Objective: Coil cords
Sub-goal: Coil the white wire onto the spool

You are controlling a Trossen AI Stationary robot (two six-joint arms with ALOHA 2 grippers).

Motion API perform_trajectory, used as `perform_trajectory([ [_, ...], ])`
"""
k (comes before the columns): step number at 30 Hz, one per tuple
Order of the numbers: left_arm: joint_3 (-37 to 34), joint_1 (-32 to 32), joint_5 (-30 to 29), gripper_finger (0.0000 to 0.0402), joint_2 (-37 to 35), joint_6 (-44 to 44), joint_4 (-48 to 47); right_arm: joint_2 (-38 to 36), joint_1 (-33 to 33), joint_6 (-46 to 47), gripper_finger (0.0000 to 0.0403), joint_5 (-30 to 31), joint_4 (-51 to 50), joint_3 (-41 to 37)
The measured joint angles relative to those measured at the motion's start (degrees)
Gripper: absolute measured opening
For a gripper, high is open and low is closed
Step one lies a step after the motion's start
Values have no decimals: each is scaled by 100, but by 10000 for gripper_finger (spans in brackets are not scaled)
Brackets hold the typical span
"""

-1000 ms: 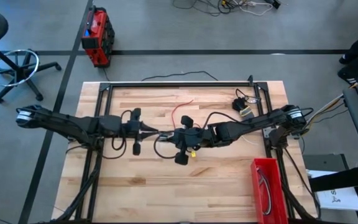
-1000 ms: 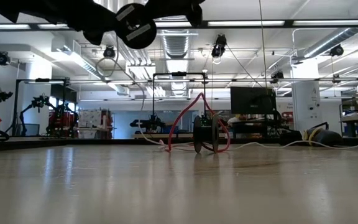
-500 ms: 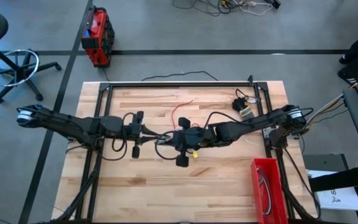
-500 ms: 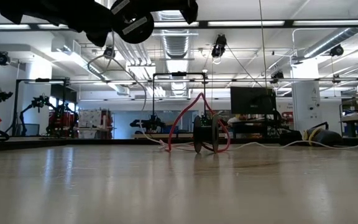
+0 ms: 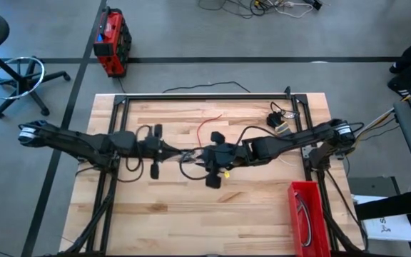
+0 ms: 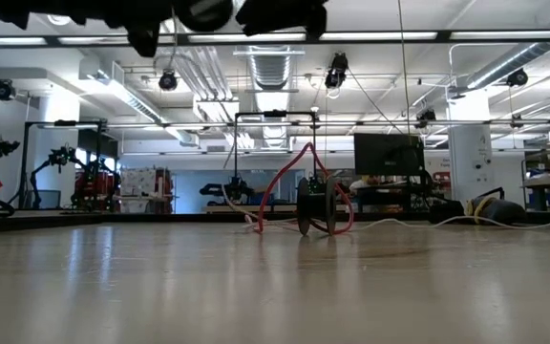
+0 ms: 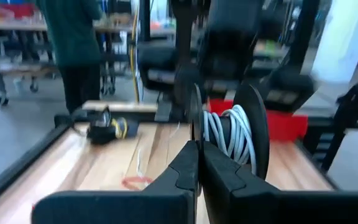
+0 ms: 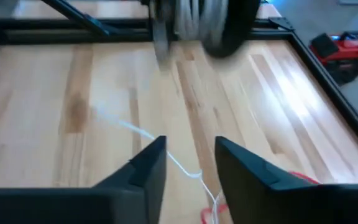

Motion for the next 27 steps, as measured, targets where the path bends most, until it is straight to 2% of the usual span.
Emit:
perform_trajectory([
  [4, 2, -2, -54, 0, -560, -47, -31, 41, 71, -127, 165, 158, 154, -124],
  [10, 4, 0, -79, 0, -1177, -143, -65, 598, 90, -685, 195, 143, 1669, -407],
  [15, 4, 0, -76, 0, -1344, -236, -92, 1170, 86, -951, 194, 59, 2765, -360],
  [22, 4, 0, -76, 0, -1346, -238, -114, 1720, 34, -671, 188, 104, 2942, -18],
  [27, 4, 0, -76, 0, -1351, -275, -53, 1942, -32, -474, 147, 178, 2871, 123],
])
